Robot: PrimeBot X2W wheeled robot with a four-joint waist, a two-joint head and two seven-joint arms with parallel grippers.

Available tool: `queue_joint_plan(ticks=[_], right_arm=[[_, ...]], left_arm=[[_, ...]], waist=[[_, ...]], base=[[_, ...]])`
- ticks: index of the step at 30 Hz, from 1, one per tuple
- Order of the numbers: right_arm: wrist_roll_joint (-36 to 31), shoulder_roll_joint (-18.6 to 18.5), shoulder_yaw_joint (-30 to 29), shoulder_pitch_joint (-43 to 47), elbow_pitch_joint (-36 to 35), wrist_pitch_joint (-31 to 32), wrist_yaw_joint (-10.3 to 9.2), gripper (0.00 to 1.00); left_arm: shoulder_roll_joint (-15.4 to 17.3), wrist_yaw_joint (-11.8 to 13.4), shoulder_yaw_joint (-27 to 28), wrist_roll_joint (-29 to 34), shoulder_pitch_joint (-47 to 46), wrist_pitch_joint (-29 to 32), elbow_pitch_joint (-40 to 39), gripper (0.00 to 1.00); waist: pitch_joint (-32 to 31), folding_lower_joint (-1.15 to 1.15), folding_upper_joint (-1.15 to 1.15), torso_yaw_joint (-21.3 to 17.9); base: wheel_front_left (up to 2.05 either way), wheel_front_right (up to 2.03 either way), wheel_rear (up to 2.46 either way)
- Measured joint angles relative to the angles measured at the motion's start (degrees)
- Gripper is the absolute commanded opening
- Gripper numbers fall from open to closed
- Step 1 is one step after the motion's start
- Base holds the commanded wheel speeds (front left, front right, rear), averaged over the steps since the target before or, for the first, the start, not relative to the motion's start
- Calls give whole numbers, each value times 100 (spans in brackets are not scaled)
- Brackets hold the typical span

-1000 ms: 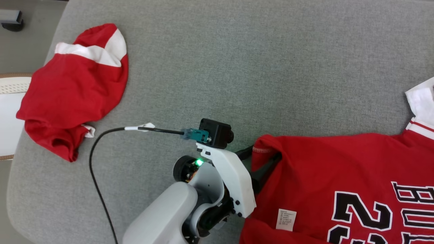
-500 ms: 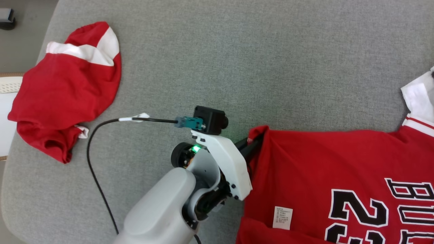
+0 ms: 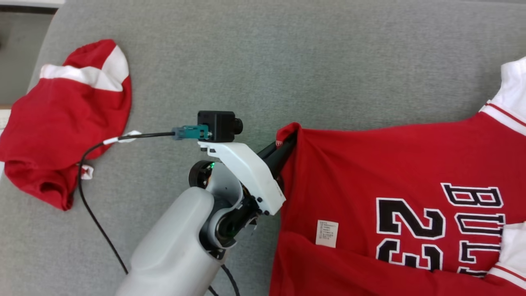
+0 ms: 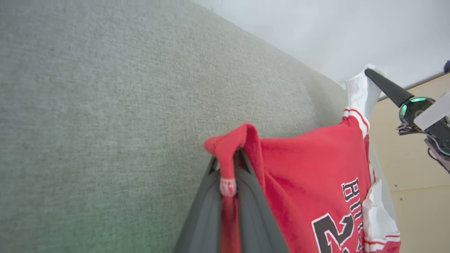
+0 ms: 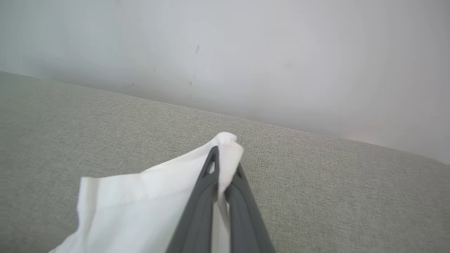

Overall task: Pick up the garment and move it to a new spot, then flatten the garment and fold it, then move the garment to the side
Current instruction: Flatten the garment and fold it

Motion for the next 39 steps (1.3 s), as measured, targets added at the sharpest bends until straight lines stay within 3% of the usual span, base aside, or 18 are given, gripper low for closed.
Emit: queue_joint_plan(ticks=[8, 15, 24, 33, 34, 35, 36, 37, 39], right_arm=[[575, -292, -7, 1028, -792, -491, 0, 0], [1050, -472, -202, 2538, -1501, -837, -1, 0], [1082, -59, -349, 3499, -1713, -1100, -1, 0], [1027, 170, -550, 3842, -1661, -1147, -1, 0], [993, 187, -547, 3861, -1615, -1121, -1, 20], [940, 203, -521, 3874, -1584, -1083, -1, 49], [877, 211, -477, 3896, -1563, -1054, -1, 100], [825, 221, -446, 3924, -1529, -991, 0, 100], [817, 245, -399, 4014, -1444, -843, -1, 100]], left_arm=[[211, -242, 23, -208, 480, -41, -445, 0], [650, -181, 37, -364, 1372, -29, -1325, 0], [1037, 127, 126, -483, 2390, -75, -2205, 0], [1187, 307, 151, -550, 2786, -38, -2485, 0], [1200, 324, 115, -546, 2809, -33, -2472, 0], [1215, 325, 88, -509, 2832, -35, -2451, 16], [1226, 345, 65, -460, 2860, -52, -2421, 39], [1252, 350, 29, -386, 2880, -92, -2384, 64], [1344, 322, -99, -236, 2919, -92, -2291, 76]], waist=[[-270, 0, 0, -272], [-600, -1, 0, -648], [-943, -1, 0, -1099], [-1179, -1, 0, -1226], [-1188, -1, 0, -1234], [-1200, -1, 0, -1242], [-1218, -1, 0, -1248], [-1233, -1, 0, -1253], [-1263, -1, 0, -1259]], base=[[0, 0, 0], [0, 0, 0], [0, 0, 0], [0, 0, 0], [0, 0, 0], [0, 0, 0], [0, 0, 0], [0, 0, 0], [0, 0, 0]])
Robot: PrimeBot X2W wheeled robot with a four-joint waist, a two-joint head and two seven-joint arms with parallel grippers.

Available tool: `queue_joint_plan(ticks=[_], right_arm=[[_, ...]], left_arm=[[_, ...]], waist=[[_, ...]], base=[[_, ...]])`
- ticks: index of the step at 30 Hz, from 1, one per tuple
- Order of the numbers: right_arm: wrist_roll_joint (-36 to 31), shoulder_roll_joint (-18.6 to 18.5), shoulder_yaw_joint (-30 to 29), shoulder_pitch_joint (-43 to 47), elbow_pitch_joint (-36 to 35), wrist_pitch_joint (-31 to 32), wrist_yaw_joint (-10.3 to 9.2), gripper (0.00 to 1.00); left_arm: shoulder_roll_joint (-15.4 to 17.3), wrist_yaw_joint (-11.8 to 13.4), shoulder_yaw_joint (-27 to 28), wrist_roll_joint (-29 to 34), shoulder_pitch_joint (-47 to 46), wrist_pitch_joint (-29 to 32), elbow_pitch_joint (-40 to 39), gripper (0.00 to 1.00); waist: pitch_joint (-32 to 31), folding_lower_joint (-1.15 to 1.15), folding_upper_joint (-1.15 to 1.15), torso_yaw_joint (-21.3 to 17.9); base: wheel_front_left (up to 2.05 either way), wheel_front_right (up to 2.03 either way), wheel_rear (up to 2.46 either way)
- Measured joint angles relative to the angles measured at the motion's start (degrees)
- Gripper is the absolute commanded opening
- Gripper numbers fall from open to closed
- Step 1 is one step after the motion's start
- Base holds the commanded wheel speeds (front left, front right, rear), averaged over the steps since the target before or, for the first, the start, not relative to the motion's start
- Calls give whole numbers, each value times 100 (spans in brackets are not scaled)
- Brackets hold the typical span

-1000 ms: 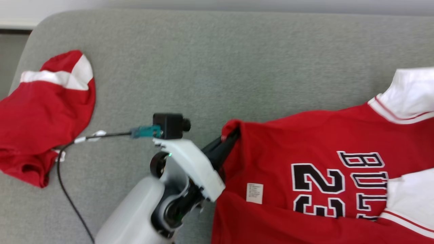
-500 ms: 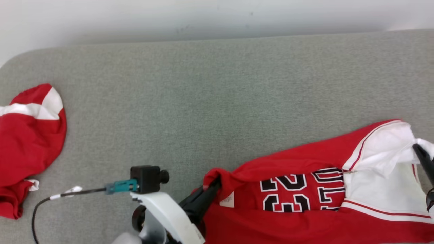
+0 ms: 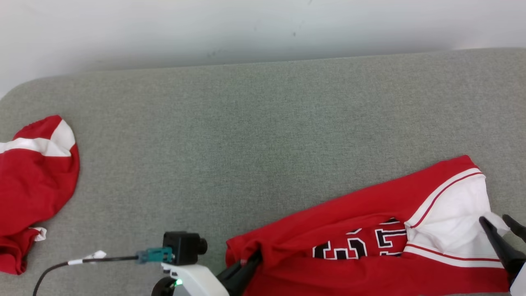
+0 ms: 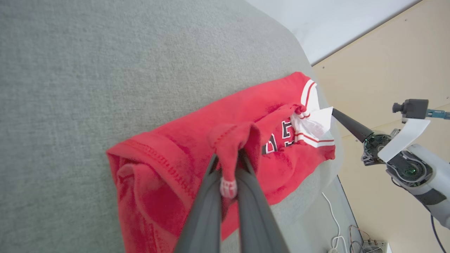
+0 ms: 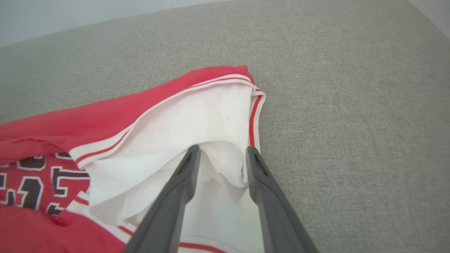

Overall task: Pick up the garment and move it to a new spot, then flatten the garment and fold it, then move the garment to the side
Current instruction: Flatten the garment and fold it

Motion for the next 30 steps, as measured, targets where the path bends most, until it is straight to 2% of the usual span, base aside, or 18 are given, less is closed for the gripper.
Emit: queue_joint_plan(ticks=[1, 2, 7, 11, 13, 19, 22, 30], right_arm=[[-3, -3, 16, 46, 31, 57, 0, 100], [-44, -18, 20, 85, 47, 94, 0, 100], [-82, -102, -109, 205, 23, 287, 0, 100], [40, -198, -392, 288, -191, 482, 0, 100], [57, -243, -567, 301, -292, 605, 0, 100], [-138, -226, -1100, 351, -339, 916, 0, 100], [-345, -55, -1246, 337, -235, 1199, 0, 100], [-899, 471, -1362, 157, 214, 1794, 0, 100]], left_arm=[[33, -3, -37, 102, 40, -10, 45, 97], [68, -4, -81, 169, 83, -52, 81, 100], [356, 92, -219, 593, 294, -188, 210, 100], [504, 453, -108, 1095, 529, -757, 203, 100], [431, 616, -5, 1198, 671, -1081, 202, 100], [211, 855, 116, 1590, 799, -2035, 349, 100], [30, 866, 149, 1717, 790, -2482, 428, 100], [-387, 958, 333, 2270, 748, -2832, 563, 100]], waist=[[-14, 0, 0, -3], [-32, 0, 0, -8], [-155, 0, 0, -43], [-279, 0, 0, -75], [-334, 0, 0, -70], [-504, 0, 0, 70], [-557, 0, 0, 165], [-500, 0, 0, 409]], base=[[0, 0, 0], [0, 0, 0], [0, 0, 0], [0, 0, 0], [0, 0, 0], [0, 0, 0], [0, 0, 0], [0, 0, 0]])
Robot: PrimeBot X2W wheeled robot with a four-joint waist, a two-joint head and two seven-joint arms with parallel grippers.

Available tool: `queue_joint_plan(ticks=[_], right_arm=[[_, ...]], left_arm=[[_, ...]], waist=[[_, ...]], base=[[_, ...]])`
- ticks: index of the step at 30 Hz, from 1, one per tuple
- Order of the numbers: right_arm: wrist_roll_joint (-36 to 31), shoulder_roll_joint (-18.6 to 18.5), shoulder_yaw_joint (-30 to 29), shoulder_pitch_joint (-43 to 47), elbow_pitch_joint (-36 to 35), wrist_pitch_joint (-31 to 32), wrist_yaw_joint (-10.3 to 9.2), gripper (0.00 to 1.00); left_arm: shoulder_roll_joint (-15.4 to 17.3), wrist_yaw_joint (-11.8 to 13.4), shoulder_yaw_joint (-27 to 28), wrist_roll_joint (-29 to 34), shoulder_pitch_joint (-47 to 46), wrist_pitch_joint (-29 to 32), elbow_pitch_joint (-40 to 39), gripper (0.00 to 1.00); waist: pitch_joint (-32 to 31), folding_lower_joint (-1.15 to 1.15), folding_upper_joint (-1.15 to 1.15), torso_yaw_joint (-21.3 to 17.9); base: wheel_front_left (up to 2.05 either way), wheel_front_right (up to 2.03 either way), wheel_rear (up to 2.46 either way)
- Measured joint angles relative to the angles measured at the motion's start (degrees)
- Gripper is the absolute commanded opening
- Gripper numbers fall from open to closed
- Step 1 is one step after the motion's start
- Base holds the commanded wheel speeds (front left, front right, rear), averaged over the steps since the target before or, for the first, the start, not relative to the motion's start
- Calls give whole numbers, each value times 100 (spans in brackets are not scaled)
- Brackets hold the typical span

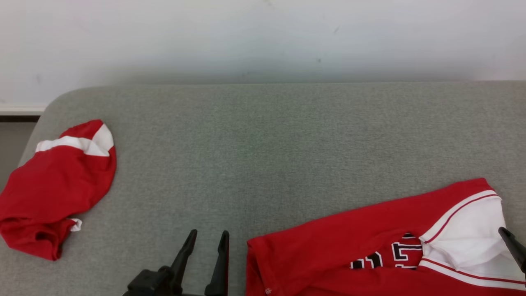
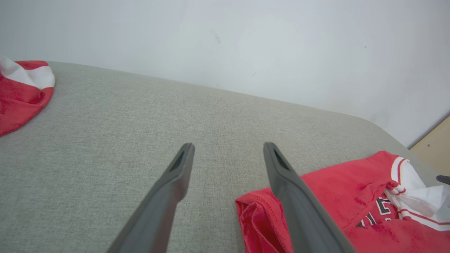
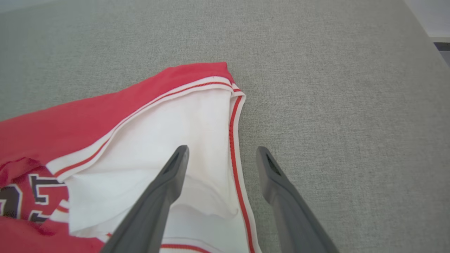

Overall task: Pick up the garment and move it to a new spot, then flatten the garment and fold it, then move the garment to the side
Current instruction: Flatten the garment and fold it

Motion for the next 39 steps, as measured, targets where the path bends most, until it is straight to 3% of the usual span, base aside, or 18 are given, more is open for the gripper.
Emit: queue_joint_plan(ticks=[5, 11, 17, 22, 23, 25, 33, 39], right_arm=[[-253, 234, -118, -158, 494, 102, 0, 100], [-292, 376, -242, -269, 961, 145, 0, 100], [-12, 379, -138, -314, 1069, 202, -19, 100], [410, 423, 292, -408, 1001, 212, -43, 100], [487, 438, 361, -424, 981, 207, -43, 49], [622, 474, 469, -444, 967, 155, -43, 0], [1135, 474, 753, -517, 921, -59, -13, 0], [1427, 4, 725, -548, 996, -175, -4, 0]], left_arm=[[-237, -71, 263, 413, 9, -26, -3, 100], [-600, -368, 602, 721, 117, -27, -13, 100], [-816, -621, 905, 973, 211, -27, 9, 100], [-977, -846, 1069, 1139, 306, -27, 87, 100], [-1001, -882, 1091, 1167, 309, -27, 105, 100], [-1043, -926, 1125, 1202, 314, -27, 148, 100], [-1122, -1068, 1223, 1407, 420, -29, 255, 100], [-1181, -1165, 1279, 1535, 450, -32, 372, 100]], waist=[[99, 0, 0, 149], [208, 0, 0, 340], [260, 0, 0, 477], [225, 0, 0, 508], [214, 0, 0, 512], [188, 0, 0, 518], [114, 0, 0, 423], [74, 0, 0, 206]], base=[[0, 0, 0], [0, 0, 0], [0, 0, 0], [0, 0, 0], [0, 0, 0], [0, 0, 0], [0, 0, 0], [0, 0, 0]])
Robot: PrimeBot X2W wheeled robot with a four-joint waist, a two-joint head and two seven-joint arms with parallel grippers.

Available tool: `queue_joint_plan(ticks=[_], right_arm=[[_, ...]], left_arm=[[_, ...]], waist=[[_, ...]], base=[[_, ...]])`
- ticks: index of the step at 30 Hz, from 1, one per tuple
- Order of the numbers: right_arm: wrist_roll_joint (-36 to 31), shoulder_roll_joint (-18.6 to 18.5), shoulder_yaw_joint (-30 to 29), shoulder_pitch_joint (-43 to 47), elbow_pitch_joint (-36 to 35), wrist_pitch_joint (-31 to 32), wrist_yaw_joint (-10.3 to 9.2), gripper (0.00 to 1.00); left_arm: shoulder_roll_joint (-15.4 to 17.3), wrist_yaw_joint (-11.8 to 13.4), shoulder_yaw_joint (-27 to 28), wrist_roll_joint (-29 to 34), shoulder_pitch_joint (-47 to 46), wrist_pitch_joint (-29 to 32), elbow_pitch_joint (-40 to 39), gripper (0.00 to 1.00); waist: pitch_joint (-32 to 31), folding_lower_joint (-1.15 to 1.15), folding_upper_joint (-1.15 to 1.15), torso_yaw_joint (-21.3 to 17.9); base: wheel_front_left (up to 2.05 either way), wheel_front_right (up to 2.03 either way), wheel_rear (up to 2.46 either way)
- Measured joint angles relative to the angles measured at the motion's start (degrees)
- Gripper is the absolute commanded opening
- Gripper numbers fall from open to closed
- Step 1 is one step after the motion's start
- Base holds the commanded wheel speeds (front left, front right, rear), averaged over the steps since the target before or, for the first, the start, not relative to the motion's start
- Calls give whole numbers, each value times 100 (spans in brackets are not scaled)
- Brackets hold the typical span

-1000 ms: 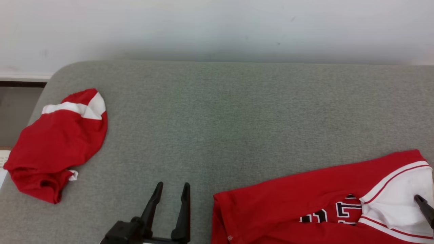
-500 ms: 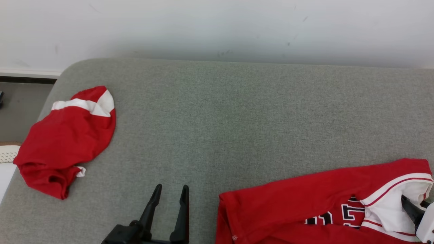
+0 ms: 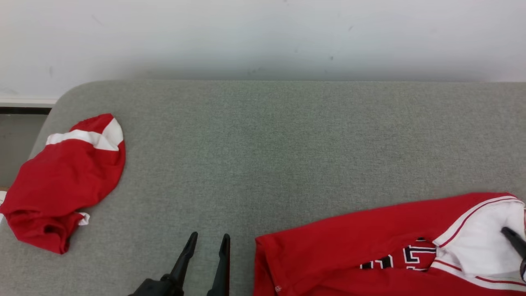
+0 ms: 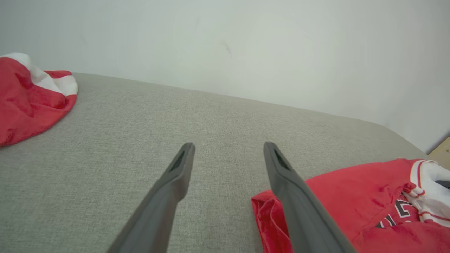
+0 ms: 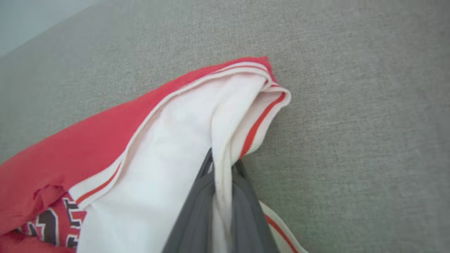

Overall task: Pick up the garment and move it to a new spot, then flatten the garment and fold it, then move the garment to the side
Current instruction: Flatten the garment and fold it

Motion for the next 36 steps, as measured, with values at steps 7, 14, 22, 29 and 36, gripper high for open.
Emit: queue_joint_plan(ticks=[7, 14, 22, 29, 36], right_arm=[[163, -658, -327, -76, 115, -87, 5, 0], [205, -1376, -646, 79, 89, -60, 4, 0], [572, -1775, -703, 284, -1009, 196, 4, 0], [639, -1636, -444, 764, -2209, 434, 4, 0], [377, -996, -303, 1071, -2707, 467, 4, 0]], left_arm=[[-26, -26, 100, 48, -3, 0, 56, 100], [-32, -35, 168, 54, -2, -1, 74, 100], [-34, 3, 107, -56, 5, 0, 103, 100], [-35, 54, 168, -142, 87, 0, 96, 100], [-35, 87, 174, -179, 154, -1, 104, 100]], waist=[[24, 0, 0, -208], [40, 0, 0, -319], [34, 0, 0, -408], [-73, 0, 0, -418], [-86, 0, 0, -387]], base=[[0, 0, 0], [0, 0, 0], [0, 0, 0], [0, 0, 0], [0, 0, 0]])
